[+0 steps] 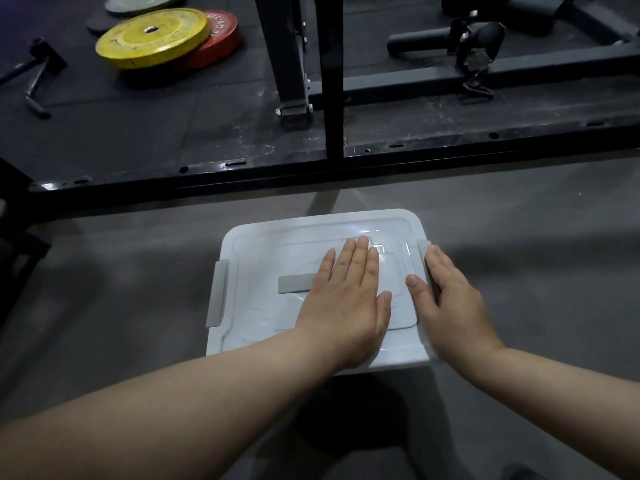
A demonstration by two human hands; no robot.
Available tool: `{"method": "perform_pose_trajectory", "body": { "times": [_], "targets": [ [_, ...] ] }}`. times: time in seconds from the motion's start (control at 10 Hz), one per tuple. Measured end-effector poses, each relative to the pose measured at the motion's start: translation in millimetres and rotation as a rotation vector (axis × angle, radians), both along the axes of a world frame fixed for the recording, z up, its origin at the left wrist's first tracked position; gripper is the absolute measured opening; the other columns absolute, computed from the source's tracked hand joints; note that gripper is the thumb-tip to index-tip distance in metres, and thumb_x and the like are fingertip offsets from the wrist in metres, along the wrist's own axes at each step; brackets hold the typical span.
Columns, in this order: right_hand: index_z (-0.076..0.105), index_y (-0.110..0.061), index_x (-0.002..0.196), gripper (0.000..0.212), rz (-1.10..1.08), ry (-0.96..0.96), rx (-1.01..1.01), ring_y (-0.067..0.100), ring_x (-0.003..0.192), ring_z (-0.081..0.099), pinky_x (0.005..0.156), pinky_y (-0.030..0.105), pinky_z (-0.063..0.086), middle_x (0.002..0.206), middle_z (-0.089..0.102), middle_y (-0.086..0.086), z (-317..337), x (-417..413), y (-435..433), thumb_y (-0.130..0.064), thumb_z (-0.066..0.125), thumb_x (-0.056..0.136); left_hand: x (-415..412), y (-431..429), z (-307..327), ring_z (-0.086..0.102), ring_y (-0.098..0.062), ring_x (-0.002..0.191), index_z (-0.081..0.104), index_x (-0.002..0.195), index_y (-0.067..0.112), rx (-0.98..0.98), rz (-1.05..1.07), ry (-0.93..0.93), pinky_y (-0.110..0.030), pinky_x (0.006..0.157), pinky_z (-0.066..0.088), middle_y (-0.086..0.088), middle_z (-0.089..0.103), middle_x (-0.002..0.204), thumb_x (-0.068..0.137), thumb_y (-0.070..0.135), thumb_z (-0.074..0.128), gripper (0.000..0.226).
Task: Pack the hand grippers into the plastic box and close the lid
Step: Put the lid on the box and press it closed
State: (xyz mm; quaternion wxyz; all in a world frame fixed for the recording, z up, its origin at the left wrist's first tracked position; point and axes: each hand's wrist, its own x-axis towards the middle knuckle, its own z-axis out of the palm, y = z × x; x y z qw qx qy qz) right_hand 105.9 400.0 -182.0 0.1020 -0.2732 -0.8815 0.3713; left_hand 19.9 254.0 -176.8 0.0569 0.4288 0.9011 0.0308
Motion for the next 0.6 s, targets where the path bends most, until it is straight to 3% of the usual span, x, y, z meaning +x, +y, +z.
{"method": "perform_pose_trajectory", "body": {
  "times": [0.2, 0.3, 0.4, 0.5, 0.6],
  "targets": [
    [0.012, -0.016, 0.155, 0.062, 0.101, -0.059, 0.001, 0.003, 0.147, 0.003, 0.114, 0.018, 0.004, 0.162, 0.006, -0.005, 6, -2, 1, -0.032, 0.039, 0.102, 0, -5, 6, -0.017, -0.02, 0.148, -0.001, 0.154, 0.008, 0.016, -0.018, 0.006, -0.044, 0.12, -0.003, -0.008, -0.012, 0.162, 0.099, 0.043, 0.008, 0.065],
    [-0.005, -0.018, 0.155, 0.064, 0.23, -0.159, 0.119, 0.004, 0.146, -0.013, 0.114, 0.021, 0.0, 0.16, -0.016, -0.008, 10, 7, 3, -0.038, 0.026, 0.103, 2, -20, 10, -0.018, -0.026, 0.147, -0.002, 0.154, 0.009, -0.053, -0.142, 0.026, -0.049, 0.119, -0.004, -0.009, -0.014, 0.161, 0.098, 0.048, 0.0, 0.068],
    [-0.012, -0.014, 0.152, 0.063, 0.389, -0.269, 0.236, 0.006, 0.141, -0.03, 0.113, 0.018, -0.011, 0.156, -0.03, -0.004, 17, 28, 2, -0.037, 0.019, 0.104, 4, -43, 35, -0.029, -0.023, 0.143, -0.015, 0.152, 0.014, -0.255, -0.398, -0.06, -0.045, 0.117, -0.016, -0.005, -0.027, 0.156, 0.099, 0.052, 0.003, 0.068],
    [-0.01, -0.014, 0.152, 0.059, 0.439, -0.258, 0.241, -0.002, 0.137, -0.032, 0.118, 0.017, 0.001, 0.152, -0.034, -0.013, 12, 49, 10, -0.036, 0.017, 0.104, 15, -84, 47, -0.028, -0.019, 0.142, -0.017, 0.152, 0.019, -0.331, -0.527, -0.222, -0.042, 0.119, -0.01, -0.002, -0.03, 0.155, 0.095, 0.057, 0.002, 0.071],
    [0.037, -0.015, 0.145, 0.052, 0.521, -0.233, 0.368, -0.007, 0.138, 0.026, 0.099, 0.005, 0.031, 0.159, -0.018, -0.008, 25, 71, 22, -0.038, 0.02, 0.101, 3, -137, 43, 0.015, -0.021, 0.143, 0.004, 0.151, 0.025, -0.342, -0.537, 0.2, -0.048, 0.115, 0.026, -0.022, -0.013, 0.157, 0.074, 0.02, 0.072, 0.103]
  ]
}}
